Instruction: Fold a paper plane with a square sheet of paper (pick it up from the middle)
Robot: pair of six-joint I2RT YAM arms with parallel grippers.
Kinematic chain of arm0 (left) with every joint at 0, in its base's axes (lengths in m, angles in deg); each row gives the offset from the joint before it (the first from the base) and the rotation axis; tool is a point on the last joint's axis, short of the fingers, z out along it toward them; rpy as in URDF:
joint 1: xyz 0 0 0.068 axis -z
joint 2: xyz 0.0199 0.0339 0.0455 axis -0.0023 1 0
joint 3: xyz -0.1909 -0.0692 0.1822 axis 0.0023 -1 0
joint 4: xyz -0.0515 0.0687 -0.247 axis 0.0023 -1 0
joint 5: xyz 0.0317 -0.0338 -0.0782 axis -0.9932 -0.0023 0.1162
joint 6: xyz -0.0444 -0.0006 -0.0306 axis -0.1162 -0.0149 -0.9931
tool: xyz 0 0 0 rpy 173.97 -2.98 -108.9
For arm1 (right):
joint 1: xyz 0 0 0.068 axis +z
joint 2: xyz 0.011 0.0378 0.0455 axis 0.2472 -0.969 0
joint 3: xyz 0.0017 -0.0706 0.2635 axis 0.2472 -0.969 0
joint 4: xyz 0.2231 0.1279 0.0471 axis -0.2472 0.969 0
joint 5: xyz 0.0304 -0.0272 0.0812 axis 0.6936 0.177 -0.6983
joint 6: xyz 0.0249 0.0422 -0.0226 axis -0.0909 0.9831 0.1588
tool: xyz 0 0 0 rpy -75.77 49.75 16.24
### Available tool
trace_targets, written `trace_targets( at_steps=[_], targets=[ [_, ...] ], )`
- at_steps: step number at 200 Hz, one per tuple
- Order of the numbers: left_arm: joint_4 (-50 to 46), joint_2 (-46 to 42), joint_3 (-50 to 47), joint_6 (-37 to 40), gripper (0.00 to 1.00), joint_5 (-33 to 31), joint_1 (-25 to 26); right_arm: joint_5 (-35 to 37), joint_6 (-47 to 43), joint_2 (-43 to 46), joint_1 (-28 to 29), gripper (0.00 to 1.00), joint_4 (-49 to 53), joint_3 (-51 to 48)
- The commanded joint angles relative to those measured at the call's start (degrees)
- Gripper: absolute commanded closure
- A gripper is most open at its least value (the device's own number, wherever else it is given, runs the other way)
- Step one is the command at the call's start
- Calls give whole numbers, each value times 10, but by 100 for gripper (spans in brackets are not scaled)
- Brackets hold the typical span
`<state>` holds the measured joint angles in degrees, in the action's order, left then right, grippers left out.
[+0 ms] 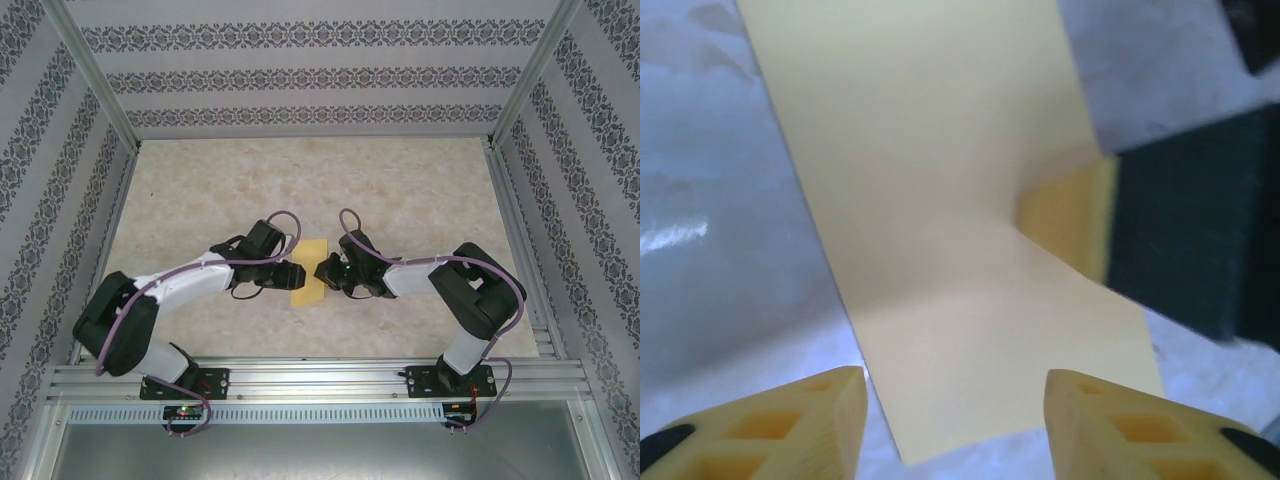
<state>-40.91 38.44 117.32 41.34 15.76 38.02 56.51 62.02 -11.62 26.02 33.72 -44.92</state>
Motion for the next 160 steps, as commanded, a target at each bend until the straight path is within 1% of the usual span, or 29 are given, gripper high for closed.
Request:
trace_targets(
  at_steps=[1, 13, 30, 50, 73, 96, 115, 129, 145, 160],
  targets=[
    [-8, -45, -23, 72, 45, -54, 47, -12, 11, -1, -7, 88, 9, 16],
    [-15, -57, -29, 91, 43, -89, 81, -16, 16, -2, -7, 88, 9, 17],
    [-26, -50, -23, 112, 40, -138, 128, -21, 19, -2, -11, 88, 12, 21],
    [-40, -19, 1, 131, 38, -214, 181, -24, 19, -2, -12, 87, 19, 27],
    [-46, 28, 29, 140, 37, -280, 223, -26, 18, -6, -13, 87, 27, 32],
    [-45, 68, 49, 145, 36, -328, 250, -30, 20, -8, -13, 87, 24, 32],
    [-44, 96, 61, 148, 36, -360, 264, -32, 21, -6, -13, 86, 25, 33],
    [-49, 112, 72, 144, 37, -395, 271, -32, 21, -5, -13, 86, 27, 34],
    [-50, 118, 77, 136, 39, -424, 273, -33, 22, -4, -13, 86, 26, 32],
    [-45, 113, 75, 133, 46, -437, 273, -32, 21, 1, -13, 85, 27, 29]
  ],
)
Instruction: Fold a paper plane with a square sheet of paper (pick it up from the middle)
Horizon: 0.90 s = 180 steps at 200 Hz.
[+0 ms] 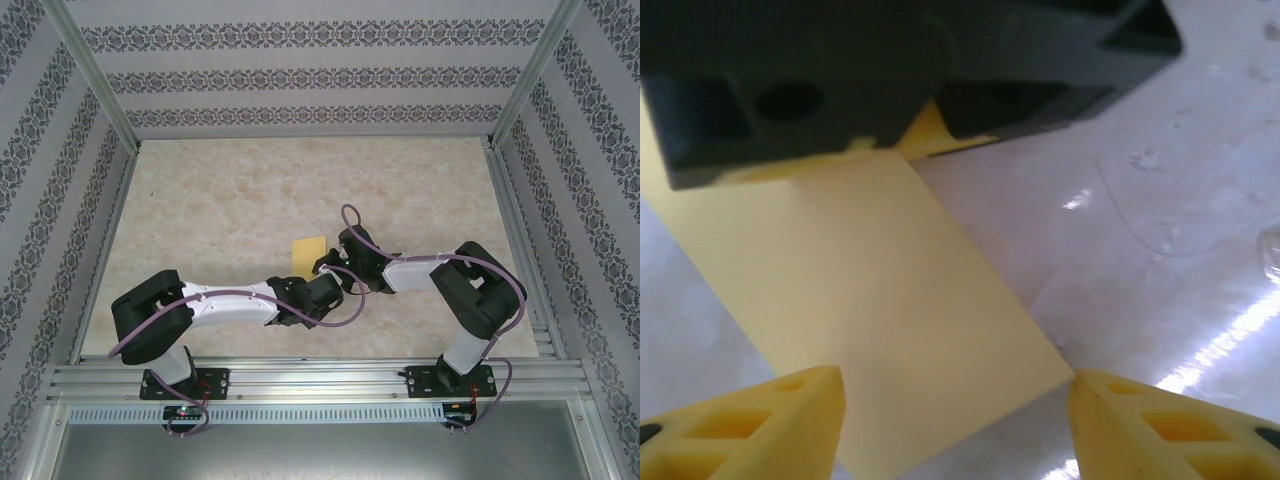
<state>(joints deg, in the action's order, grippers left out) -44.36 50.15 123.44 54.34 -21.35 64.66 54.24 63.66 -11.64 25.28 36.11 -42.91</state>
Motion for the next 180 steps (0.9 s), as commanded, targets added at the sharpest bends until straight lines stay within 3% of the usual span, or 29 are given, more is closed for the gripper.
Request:
trace_targets(
  at_steps=[1, 35, 63, 93, 120, 152, 170, 180],
  targets=[
    [-10, -5, 14, 2, 46, -67, 7, -10, 5, 1, -5, 85, 4, 9],
    [0, -23, 9, -3, 74, -75, 6, -9, -3, 9, -6, 81, 14, 5],
    [3, -32, 6, 5, 87, -57, 3, 2, -17, 22, -7, 79, 41, 8],
    [6, -42, 2, 7, 95, -36, -6, 8, -36, 32, -7, 76, 78, 15],
    [24, -57, -11, 12, 100, 41, -33, 32, -67, 56, -13, 71, 134, 27],
    [53, -83, -30, 13, 100, 175, -92, 131, -137, 111, -14, 61, 274, 76],
    [66, -92, -41, 14, 100, 246, -128, 146, -171, 118, -15, 61, 306, 106],
    [74, -95, -47, 14, 100, 276, -145, 137, -186, 108, -15, 66, 308, 123]
  ],
)
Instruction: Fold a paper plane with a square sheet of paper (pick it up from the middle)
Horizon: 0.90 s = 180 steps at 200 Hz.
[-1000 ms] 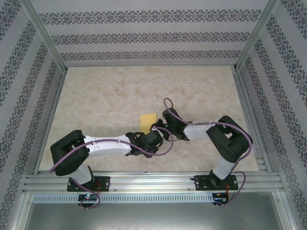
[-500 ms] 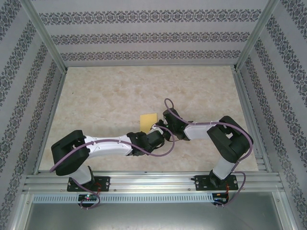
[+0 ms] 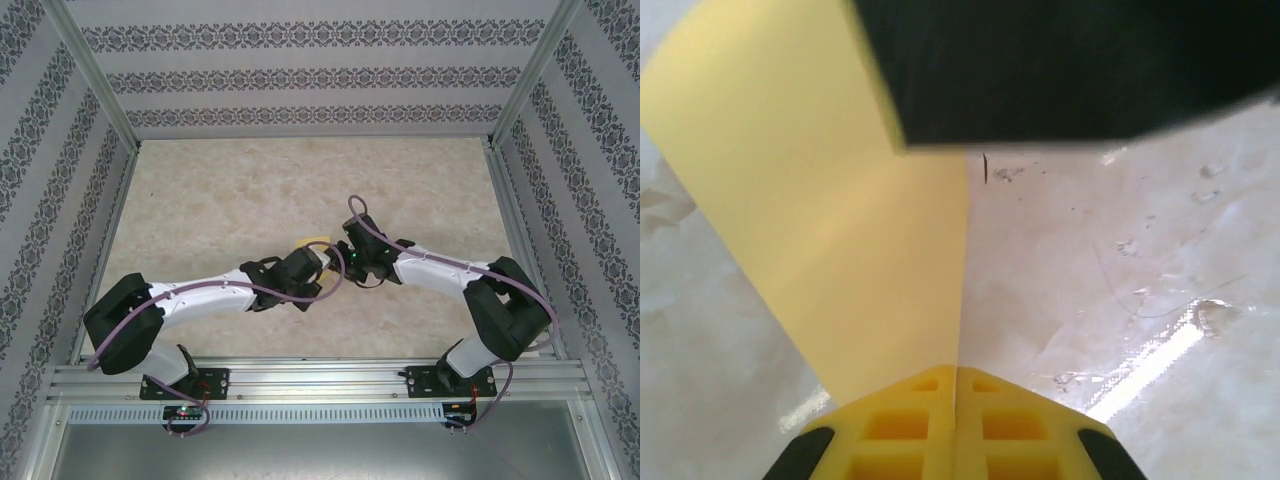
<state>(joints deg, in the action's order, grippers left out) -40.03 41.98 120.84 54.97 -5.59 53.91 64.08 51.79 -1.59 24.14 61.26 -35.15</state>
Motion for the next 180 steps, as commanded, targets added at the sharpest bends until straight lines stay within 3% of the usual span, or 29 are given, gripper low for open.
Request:
trace_targets(
  at_steps=[1, 16, 70, 180],
  targets=[
    [31, -14, -21, 7, 100, 121, -39, 37, -68, 6, -4, 67, 57, 47],
    [36, -16, -29, 8, 100, 158, -60, 28, -89, -19, -3, 78, 71, 81],
    [44, -8, -36, 7, 100, 231, -109, -20, -141, -136, -9, 86, 99, 189],
    [71, 26, -47, -10, 100, 304, -181, -11, -234, -276, -16, 88, 180, 277]
  ],
)
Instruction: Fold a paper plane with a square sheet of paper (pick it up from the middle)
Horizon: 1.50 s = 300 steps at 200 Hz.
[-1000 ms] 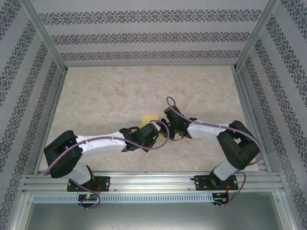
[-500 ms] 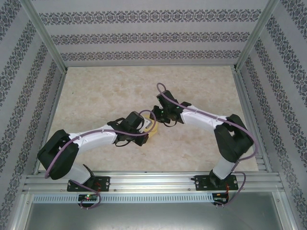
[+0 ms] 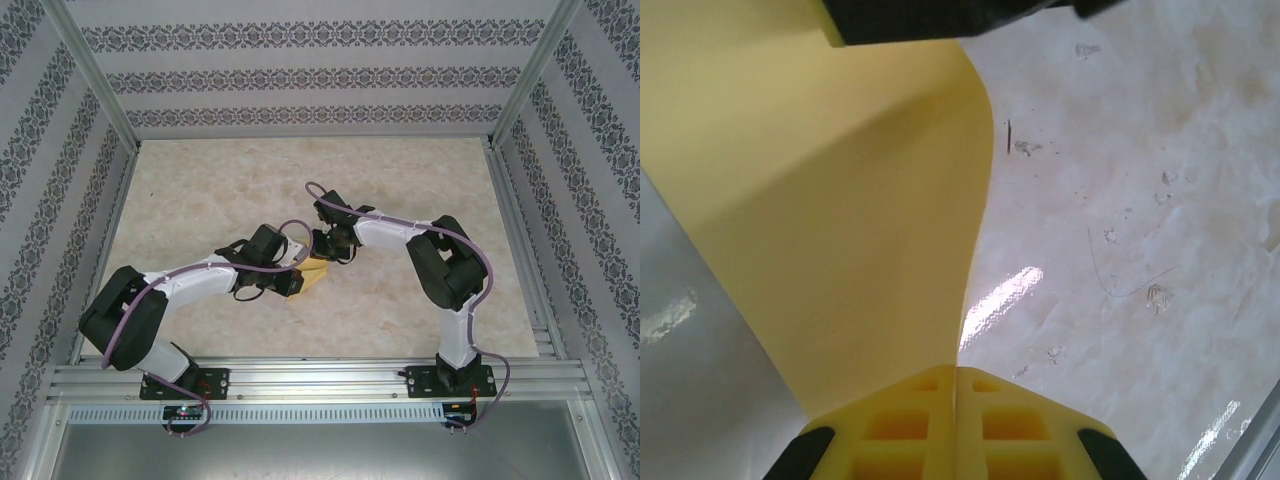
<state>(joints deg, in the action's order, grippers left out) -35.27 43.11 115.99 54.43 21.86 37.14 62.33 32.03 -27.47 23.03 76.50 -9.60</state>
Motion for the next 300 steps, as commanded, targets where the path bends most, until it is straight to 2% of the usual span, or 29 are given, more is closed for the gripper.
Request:
trace_targets(
  at_steps=[1, 110, 218, 275, 300],
  targets=[
    [23, 16, 1, -5, 100, 30, -14, 7, -37, -18, -4, 88, 28, 22],
    [6, 47, 24, 0, 97, 35, -42, 14, -52, -32, -5, 88, 41, 21],
    [-1, 69, 26, -7, 94, 39, -47, 18, -55, -29, -6, 87, 52, 26],
    [30, 80, 19, -39, 93, 92, -49, 23, -48, -31, -7, 87, 52, 25],
    [38, 80, 13, -52, 93, 95, -52, 22, -48, -30, -6, 87, 52, 24]
  ],
)
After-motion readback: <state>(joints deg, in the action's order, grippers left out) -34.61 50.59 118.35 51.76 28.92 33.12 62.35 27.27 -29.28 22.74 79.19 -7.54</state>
